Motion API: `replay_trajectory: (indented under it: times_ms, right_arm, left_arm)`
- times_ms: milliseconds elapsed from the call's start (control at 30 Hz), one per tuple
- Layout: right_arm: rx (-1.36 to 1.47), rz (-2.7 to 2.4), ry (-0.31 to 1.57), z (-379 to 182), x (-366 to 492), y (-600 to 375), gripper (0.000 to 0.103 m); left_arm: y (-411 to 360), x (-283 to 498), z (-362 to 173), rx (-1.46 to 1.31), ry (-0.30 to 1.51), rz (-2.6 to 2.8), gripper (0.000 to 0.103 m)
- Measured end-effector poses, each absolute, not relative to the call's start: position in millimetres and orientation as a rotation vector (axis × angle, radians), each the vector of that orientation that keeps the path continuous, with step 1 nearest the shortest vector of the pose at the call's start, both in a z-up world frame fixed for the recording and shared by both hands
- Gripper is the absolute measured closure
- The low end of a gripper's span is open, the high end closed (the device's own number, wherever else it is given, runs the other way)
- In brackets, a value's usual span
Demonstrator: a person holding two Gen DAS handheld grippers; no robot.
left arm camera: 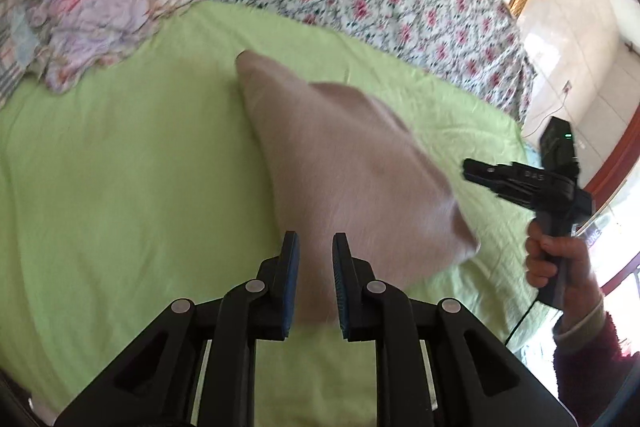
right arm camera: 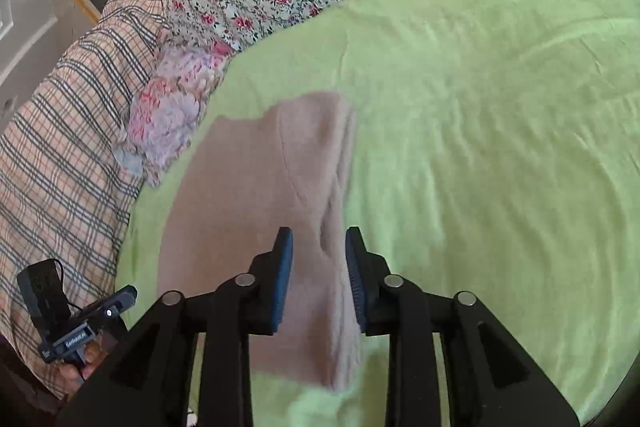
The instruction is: Fold small clothes
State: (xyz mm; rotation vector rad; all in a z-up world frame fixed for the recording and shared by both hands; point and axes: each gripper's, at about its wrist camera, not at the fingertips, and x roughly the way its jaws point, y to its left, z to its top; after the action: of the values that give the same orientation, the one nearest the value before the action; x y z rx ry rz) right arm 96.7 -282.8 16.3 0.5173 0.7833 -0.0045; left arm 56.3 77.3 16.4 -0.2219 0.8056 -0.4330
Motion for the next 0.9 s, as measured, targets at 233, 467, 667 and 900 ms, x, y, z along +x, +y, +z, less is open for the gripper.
replay_trajectory:
  times_ms: [233, 467, 667, 900]
  right_arm:
    - [0.591, 0.022, 0.902, -18.9, 166.0, -291.2, 0.076]
    - [0.384, -0.061, 0.915, -24.2, 172.9, -287.6, 0.095]
    - [0.370, -0.093, 0.895, -20.0, 173.1, -294.4, 0.095]
    - [0.441, -0.035, 0.790, 14.0, 131.5, -290.4, 0.094]
  left_arm:
    - [50.7, 114.3, 13.7, -0.224, 0.825, -0.504, 0.086]
    - [33.4, 141.4, -21.1, -0.178, 0.911, -0.502, 0.089]
    - [32.6, 137.4, -20.1, -0.190, 0.893, -0.488, 0.089]
    - [35.1, 102.8, -5.6, -0.194, 0.857, -0.467, 0.089]
